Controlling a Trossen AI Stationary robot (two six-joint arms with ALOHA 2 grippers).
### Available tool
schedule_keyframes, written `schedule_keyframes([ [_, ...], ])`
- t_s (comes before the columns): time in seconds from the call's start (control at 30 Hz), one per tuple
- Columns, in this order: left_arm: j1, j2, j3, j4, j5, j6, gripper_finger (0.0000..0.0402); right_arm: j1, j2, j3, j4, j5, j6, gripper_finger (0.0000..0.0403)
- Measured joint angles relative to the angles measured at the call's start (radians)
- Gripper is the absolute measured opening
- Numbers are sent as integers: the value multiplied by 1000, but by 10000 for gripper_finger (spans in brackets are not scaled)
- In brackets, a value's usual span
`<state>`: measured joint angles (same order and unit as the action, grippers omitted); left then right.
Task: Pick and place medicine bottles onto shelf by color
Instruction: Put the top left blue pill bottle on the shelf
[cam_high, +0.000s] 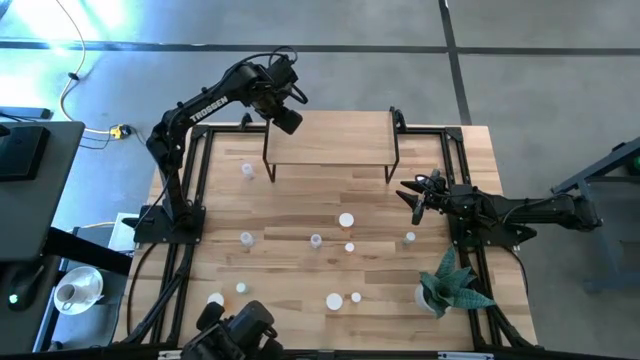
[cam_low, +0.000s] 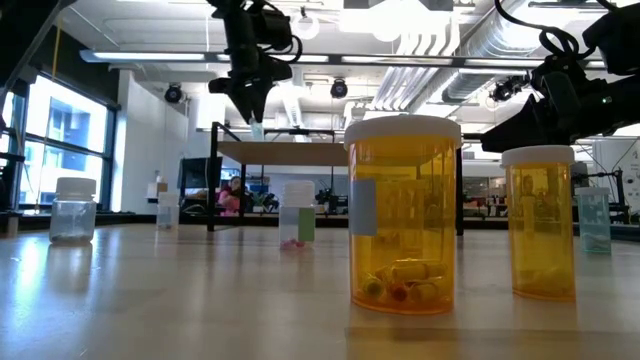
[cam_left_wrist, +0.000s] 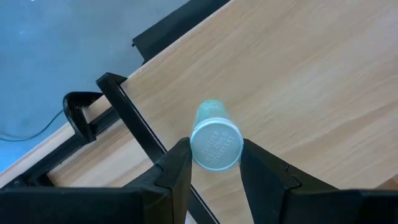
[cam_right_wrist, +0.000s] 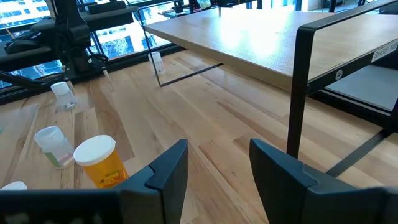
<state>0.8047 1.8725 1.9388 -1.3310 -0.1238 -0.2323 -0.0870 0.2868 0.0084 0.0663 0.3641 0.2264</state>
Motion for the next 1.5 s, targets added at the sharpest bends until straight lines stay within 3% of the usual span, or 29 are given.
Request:
schedule_keyframes([
  [0.67,6,18,0,-5,42,18,113,0,0,0,0,0,0,162],
  [1.13,6,18,0,18,30,8,143,0,0,0,0,0,0,162],
  [1.5,6,18,0,20,8,8,145,0,0,0,0,0,0,162],
])
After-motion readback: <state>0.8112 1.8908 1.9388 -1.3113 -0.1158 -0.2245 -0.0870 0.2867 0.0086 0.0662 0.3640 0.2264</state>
